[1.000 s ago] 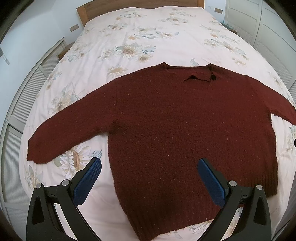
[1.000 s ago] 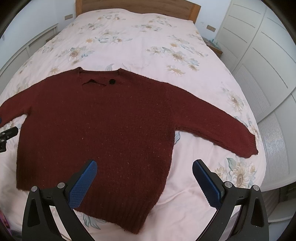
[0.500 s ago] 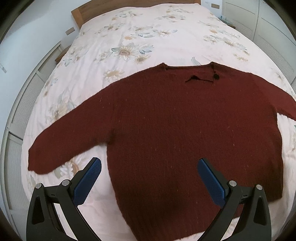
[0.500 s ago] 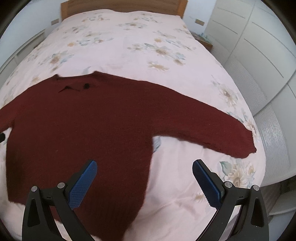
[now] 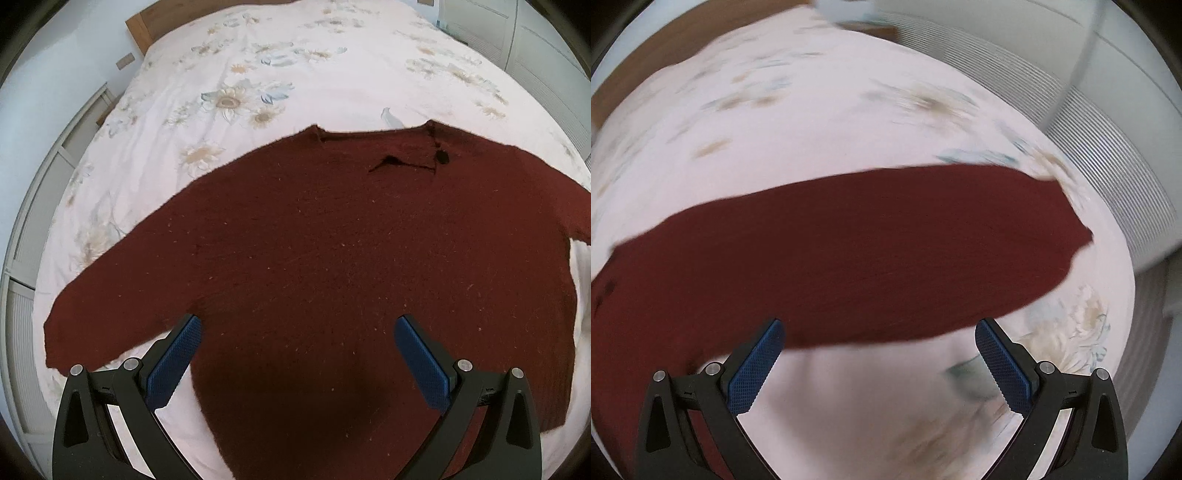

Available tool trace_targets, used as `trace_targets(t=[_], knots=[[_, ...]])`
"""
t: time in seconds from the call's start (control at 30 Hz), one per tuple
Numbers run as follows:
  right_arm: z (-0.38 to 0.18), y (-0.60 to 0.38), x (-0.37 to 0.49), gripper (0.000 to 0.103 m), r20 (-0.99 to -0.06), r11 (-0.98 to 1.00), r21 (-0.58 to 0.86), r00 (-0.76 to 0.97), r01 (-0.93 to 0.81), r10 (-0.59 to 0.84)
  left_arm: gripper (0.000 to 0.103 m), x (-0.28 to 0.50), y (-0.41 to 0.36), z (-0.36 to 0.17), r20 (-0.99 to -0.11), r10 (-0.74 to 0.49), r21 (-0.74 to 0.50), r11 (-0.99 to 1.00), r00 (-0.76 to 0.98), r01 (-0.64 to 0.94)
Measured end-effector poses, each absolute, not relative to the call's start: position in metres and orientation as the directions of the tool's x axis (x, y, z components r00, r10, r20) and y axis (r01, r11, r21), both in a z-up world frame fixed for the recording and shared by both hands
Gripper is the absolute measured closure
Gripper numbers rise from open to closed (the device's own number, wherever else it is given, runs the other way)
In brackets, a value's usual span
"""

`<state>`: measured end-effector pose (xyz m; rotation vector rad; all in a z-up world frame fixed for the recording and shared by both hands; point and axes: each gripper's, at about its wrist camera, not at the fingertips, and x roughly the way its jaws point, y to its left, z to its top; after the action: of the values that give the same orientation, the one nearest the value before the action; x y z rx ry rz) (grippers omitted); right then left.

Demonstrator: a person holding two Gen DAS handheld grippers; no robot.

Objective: Fold small clothes
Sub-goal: 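Grasp the sweater sleeve cuff with the right gripper and fold it across the body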

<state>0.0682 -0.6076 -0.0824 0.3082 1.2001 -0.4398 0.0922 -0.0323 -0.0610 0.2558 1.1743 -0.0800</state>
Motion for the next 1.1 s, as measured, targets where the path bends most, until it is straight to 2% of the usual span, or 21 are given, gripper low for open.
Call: trace_targets(t=[0.23,0.43,0.5,0.57,0.6,0.63,0.87,1.1], knots=[[-0.126,-0.694,0.049,0.000,-0.961,0.690,0.062,0.229,0.721,-0.153,0.001,0.107,-0.020,-0.071,-0.934,0.033,0.095,0.983,0.357,0.156],[-0.145,-0.718,0.049,0.002,-0.961,0.635,0.145,0.260,0.759,-0.091,0.001,0.109,-0.005,-0.076,-0.941,0.035,0.077,0.991,0.337,0.112],[-0.145,-0.720,0.051,0.017,-0.962,0.641,0.143,0.259,0.754,-0.091,0.001,0.109,0.000,-0.077,-0.941,0.043,0.082,0.992,0.337,0.100],[-0.140,-0.720,0.053,0.054,-0.961,0.654,0.135,0.259,0.744,-0.097,0.001,0.107,0.003,-0.077,-0.940,0.054,0.090,0.992,0.337,0.093],[-0.137,-0.722,0.056,0.065,-0.959,0.662,0.141,0.267,0.736,-0.092,0.001,0.106,0.005,-0.077,-0.940,0.056,0.091,0.992,0.337,0.090],[-0.133,-0.723,0.058,0.086,-0.956,0.669,0.159,0.281,0.726,-0.078,0.001,0.105,0.007,-0.077,-0.940,0.055,0.090,0.992,0.337,0.087],[-0.069,-0.687,0.073,0.089,-0.918,0.779,0.133,0.372,0.613,-0.135,0.001,0.096,0.018,-0.074,-0.936,0.037,0.070,0.994,0.350,0.082],[0.020,-0.580,0.108,0.089,-0.845,0.916,0.116,0.522,0.383,-0.111,0.001,0.090,0.028,-0.065,-0.923,0.016,0.052,0.995,0.385,0.083]])
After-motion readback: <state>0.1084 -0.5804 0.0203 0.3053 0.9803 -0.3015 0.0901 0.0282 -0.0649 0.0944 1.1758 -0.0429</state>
